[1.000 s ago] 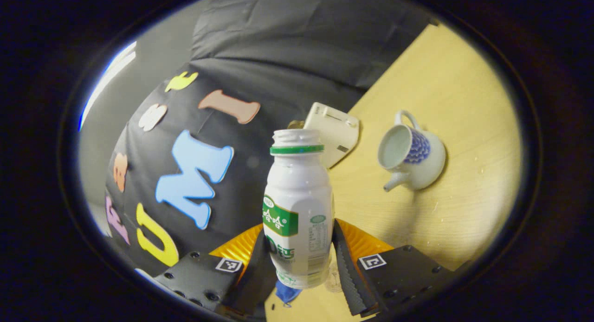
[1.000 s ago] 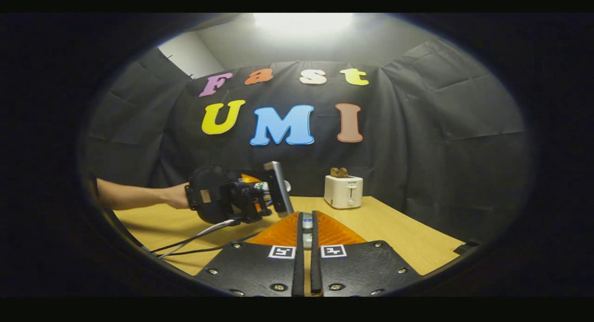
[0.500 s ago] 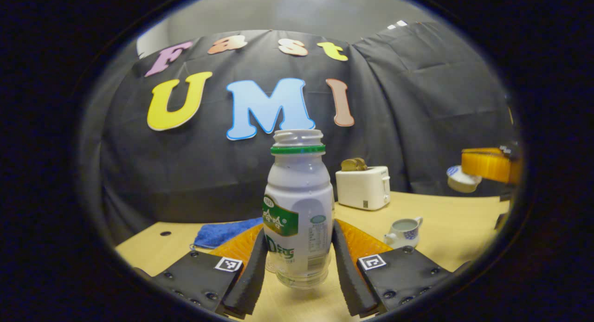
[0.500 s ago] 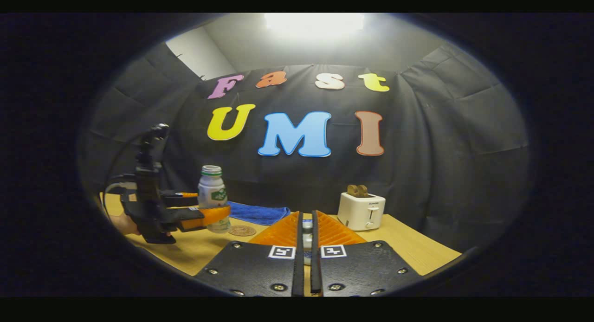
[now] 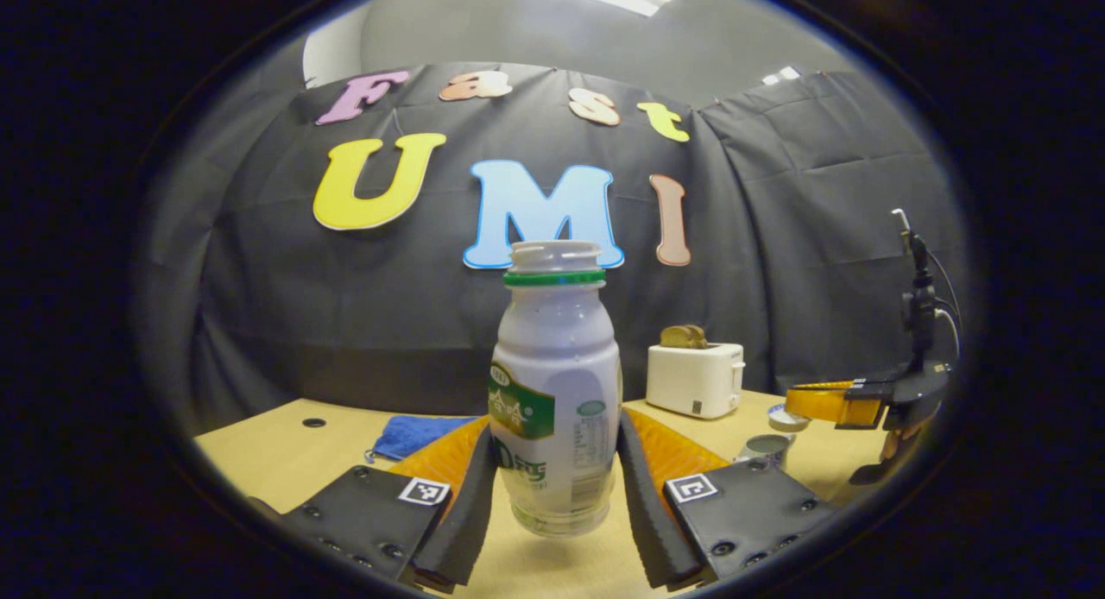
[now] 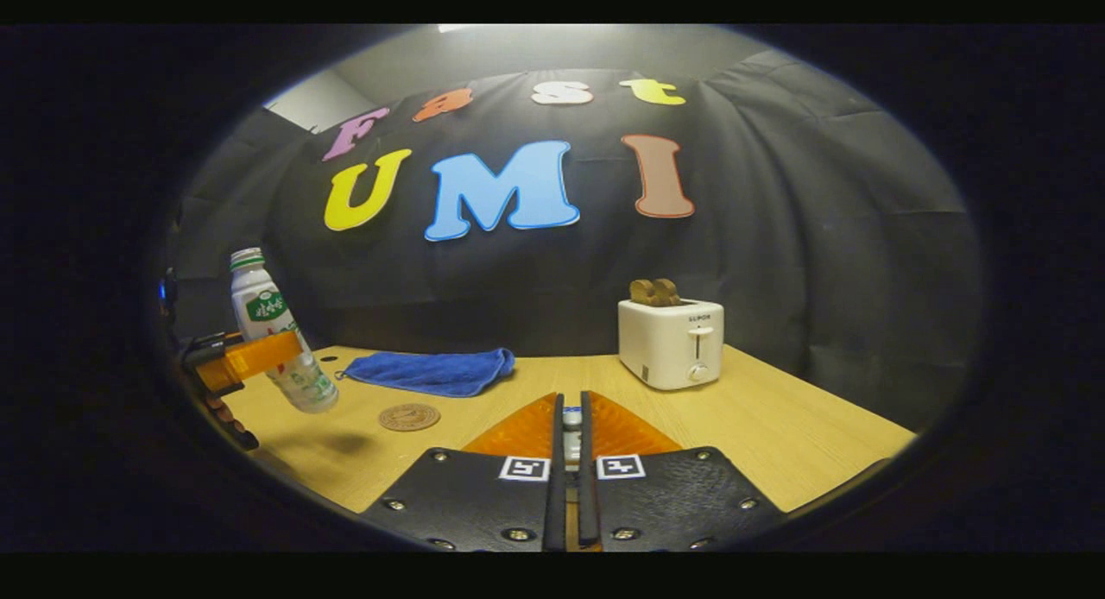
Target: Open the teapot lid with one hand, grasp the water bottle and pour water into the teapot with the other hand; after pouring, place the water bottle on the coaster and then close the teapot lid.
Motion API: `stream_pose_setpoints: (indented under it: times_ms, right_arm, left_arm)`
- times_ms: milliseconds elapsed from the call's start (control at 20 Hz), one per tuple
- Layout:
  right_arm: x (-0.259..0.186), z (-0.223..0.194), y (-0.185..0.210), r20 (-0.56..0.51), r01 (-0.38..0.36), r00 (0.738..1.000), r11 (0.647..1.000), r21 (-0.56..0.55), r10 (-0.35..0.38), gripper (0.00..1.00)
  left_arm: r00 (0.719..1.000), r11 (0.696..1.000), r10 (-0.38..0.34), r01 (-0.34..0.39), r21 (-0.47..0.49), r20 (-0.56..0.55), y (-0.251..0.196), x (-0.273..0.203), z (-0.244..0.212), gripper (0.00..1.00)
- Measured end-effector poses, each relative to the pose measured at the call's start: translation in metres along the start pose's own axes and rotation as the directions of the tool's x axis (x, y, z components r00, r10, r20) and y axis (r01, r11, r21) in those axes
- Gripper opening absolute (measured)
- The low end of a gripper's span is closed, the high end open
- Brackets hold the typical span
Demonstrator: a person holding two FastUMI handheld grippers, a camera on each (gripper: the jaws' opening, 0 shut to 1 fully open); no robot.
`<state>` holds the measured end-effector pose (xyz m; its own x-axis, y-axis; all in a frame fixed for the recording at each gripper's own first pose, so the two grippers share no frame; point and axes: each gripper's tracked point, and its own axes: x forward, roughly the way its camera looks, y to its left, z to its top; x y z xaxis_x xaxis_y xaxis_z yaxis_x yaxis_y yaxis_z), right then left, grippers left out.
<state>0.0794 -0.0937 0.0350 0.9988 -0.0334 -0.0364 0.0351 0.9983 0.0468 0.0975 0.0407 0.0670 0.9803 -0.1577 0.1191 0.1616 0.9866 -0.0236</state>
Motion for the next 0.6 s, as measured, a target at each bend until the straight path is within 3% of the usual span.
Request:
stream_pose_setpoints:
  times_ms: [100, 200, 250, 600]
  right_arm:
    - [0.005, -0.006, 0.002, -0.015, -0.003, 1.000, 1.000, -0.018, 0.002, 0.06]
    - [0.007, -0.009, 0.003, -0.018, -0.004, 1.000, 1.000, -0.027, 0.003, 0.06]
    - [0.008, -0.010, 0.004, -0.020, 0.002, 1.000, 0.999, -0.040, -0.003, 0.06]
    - [0.017, -0.026, 0.002, -0.053, 0.007, 0.999, 0.999, -0.045, -0.009, 0.06]
  left_arm:
    - [1.000, 1.000, 0.013, -0.013, -0.003, -0.016, 0.005, 0.007, -0.009, 0.80]
    - [0.999, 1.000, 0.019, -0.019, -0.007, -0.031, 0.008, 0.011, -0.015, 0.76]
    - [0.999, 1.000, 0.022, -0.023, -0.007, -0.040, 0.010, 0.013, -0.018, 0.81]
    - [0.998, 0.998, 0.047, -0.045, 0.035, -0.051, 0.013, 0.021, -0.020, 0.76]
